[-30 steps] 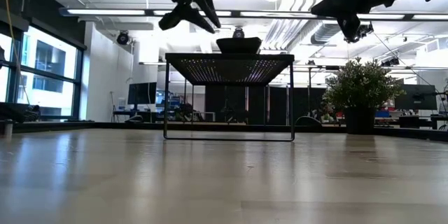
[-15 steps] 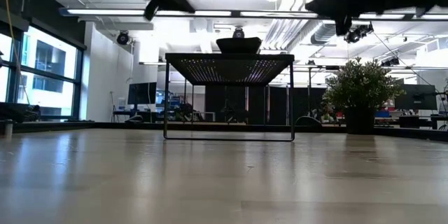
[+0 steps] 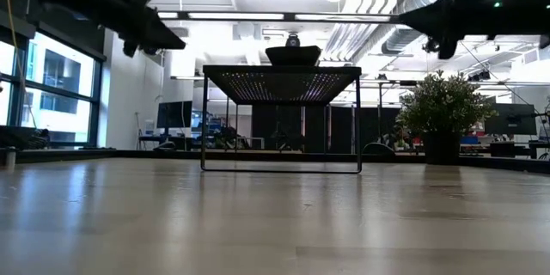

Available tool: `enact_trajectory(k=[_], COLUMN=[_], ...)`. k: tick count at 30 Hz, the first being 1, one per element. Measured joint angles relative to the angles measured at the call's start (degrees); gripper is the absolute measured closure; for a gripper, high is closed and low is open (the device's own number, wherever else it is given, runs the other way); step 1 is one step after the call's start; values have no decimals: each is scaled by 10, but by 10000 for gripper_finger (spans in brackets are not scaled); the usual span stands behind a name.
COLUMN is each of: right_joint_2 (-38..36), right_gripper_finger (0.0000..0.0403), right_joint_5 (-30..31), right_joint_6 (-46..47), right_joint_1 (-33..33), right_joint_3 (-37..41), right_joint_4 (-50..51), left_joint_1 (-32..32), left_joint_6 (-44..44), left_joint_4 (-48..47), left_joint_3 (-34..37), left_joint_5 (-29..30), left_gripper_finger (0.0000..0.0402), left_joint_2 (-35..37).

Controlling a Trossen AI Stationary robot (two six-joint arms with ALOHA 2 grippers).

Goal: Pick & Place Mini shaped plates
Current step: Return to Home Position

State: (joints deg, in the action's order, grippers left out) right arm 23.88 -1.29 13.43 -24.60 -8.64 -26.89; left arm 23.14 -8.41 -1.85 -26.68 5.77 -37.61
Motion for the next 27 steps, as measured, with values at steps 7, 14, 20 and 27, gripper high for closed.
enact_trajectory(k=[7,14,20,27], right_joint_2=[-107,-229,-225,-237], right_gripper_finger=[402,402,403,403], right_joint_5=[28,59,69,55], right_joint_6=[-33,-30,1,-32], right_joint_1=[2,2,1,1], right_joint_3=[2,21,81,81], right_joint_4=[189,268,239,239], left_joint_1=[1,1,2,1], left_joint_6=[18,-9,-24,9], left_joint_4=[72,97,53,36], left_joint_3=[109,216,256,258], left_joint_5=[-56,-52,-9,31], left_gripper_finger=[401,401,401,401], left_joint_2=[118,268,362,364])
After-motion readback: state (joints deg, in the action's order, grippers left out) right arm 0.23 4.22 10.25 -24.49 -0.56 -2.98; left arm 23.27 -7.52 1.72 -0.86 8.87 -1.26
